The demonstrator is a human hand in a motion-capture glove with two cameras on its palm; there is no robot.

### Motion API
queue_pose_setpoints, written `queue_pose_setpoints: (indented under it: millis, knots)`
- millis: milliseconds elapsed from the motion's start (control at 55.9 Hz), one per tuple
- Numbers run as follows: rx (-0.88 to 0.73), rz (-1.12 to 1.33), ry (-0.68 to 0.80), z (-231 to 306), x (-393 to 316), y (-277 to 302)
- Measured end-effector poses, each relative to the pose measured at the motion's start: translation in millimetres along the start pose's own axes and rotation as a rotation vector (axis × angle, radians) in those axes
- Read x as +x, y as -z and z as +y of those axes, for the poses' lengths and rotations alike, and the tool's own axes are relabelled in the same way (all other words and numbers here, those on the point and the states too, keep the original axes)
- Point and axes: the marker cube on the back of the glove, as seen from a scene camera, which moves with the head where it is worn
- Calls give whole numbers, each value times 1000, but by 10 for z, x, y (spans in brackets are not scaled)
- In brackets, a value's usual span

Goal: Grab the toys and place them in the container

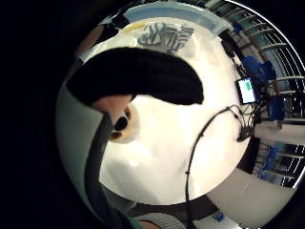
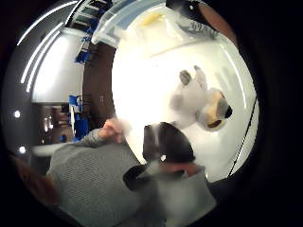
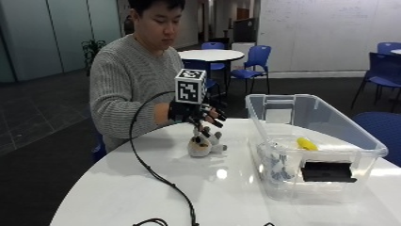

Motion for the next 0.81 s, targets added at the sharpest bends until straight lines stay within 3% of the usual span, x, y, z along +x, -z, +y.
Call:
queue_pose_setpoints:
  millis: [179, 268, 447, 805]
  knots:
    - [-150, 100, -43, -116, -17, -758]
    - [-102, 200, -50, -130, -62, -1042]
    - [43, 234, -70, -236, -43, -1080]
    - [55, 210, -6, -326, -40, -987]
